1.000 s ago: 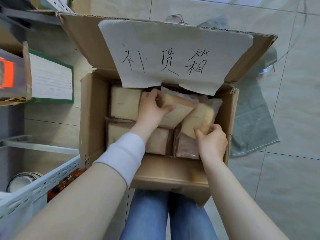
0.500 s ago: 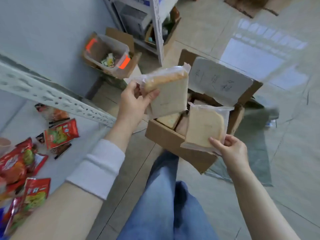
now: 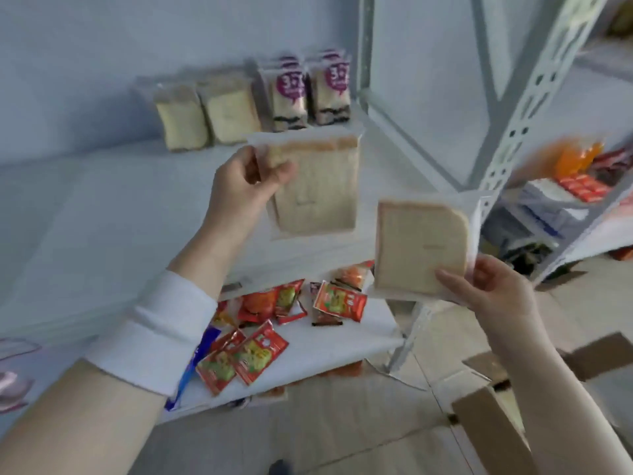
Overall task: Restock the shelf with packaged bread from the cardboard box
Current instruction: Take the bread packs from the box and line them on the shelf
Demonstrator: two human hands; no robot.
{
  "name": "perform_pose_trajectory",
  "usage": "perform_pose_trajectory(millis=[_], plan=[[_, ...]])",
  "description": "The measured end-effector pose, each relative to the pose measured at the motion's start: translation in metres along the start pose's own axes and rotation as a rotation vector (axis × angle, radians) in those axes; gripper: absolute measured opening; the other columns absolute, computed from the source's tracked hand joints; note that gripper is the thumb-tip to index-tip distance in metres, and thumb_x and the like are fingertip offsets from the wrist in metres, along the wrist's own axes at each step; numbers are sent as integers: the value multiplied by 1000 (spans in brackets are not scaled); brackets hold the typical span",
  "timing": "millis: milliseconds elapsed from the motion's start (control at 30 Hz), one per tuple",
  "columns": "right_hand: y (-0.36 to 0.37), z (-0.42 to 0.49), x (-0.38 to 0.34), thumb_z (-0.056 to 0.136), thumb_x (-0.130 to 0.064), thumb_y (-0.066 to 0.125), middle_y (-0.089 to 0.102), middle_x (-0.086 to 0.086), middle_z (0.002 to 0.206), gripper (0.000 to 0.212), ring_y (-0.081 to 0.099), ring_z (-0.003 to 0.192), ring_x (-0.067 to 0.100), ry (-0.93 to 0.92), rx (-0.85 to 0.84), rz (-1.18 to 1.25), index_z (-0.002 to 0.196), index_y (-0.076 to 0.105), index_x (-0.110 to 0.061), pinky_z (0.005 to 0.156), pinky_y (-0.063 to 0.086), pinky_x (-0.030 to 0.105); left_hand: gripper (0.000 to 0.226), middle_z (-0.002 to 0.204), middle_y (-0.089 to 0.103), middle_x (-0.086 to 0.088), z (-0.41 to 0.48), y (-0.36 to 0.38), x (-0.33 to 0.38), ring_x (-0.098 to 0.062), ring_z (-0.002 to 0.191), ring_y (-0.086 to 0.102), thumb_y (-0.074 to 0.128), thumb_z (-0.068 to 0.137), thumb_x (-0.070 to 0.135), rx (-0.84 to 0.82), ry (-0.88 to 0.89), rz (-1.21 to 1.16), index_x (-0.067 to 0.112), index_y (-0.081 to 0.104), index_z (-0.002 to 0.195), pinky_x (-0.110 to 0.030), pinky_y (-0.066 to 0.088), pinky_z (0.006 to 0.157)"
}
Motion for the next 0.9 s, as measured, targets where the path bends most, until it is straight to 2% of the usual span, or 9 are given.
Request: perform_pose_trajectory(millis=[100,200,333,500,567,667,733,833,900], plan=[[103,40,-34,70,-17,78,70,-4,78,19,67,66,3,-85,-94,-10,78,63,-25,62,55,18,24,78,59,-1,35,-95,-38,-8,71,54,71,75,30,133,-50,40,12,57,85,-27,43,68],[197,80,-51,74,-10,74,65,4,74,15,62,65,12,-88,-173,25,78,61,-17,60,54,17,16,74,59,3,67,-161,-81,-2,64,54,71,78,23,213,-101,72,16,57,78,-21,43,63],[276,131,-58,76,-6,72,62,2,69,13,62,54,4,-29,-207,65,83,62,-9,54,56,16,13,82,63,-4,119,-194,-124,-14,74,57,71,79,20,266,-149,40,21,57,78,-32,45,68],[330,204,-66,75,-5,73,63,3,78,24,63,71,15,23,-240,104,92,57,-10,60,59,24,17,82,65,3,194,-195,-159,-7,71,59,72,77,20,270,-148,-36,17,61,89,-24,47,63],[348,235,-70,74,-5,73,64,0,80,27,63,72,14,13,-240,106,91,54,-13,59,58,23,18,87,66,-1,223,-191,-170,-13,79,61,72,77,20,259,-155,-45,16,61,91,-32,50,70],[369,276,-66,73,-9,75,63,-2,78,26,60,77,17,-25,-213,43,81,53,-18,75,53,32,22,97,66,-6,256,-185,-188,-23,93,64,72,78,22,270,-187,11,15,60,95,-42,51,87],[376,293,-60,69,-18,80,60,-3,78,27,56,79,18,-78,-150,-84,81,56,-18,76,48,35,25,98,66,-5,267,-182,-198,-21,94,63,72,77,27,305,-177,74,15,60,95,-36,50,88],[381,305,-53,67,-24,80,55,-8,72,26,51,66,11,-149,-92,-186,71,55,-28,69,45,33,28,96,58,-8,278,-181,-206,-15,86,56,73,76,32,362,-112,247,13,59,90,-17,43,73],[384,306,-50,67,-23,80,52,-11,67,28,48,60,6,-197,-68,-203,69,53,-31,62,44,24,31,96,53,-7,281,-180,-208,-15,84,52,74,75,30,388,-104,294,10,58,92,-18,40,72]])
Point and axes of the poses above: each hand's wrist, its own z-axis towards the middle knuckle, its own y-axis out of the palm, x = y × z, the point moved 2 cm from there along z, towards the middle knuckle
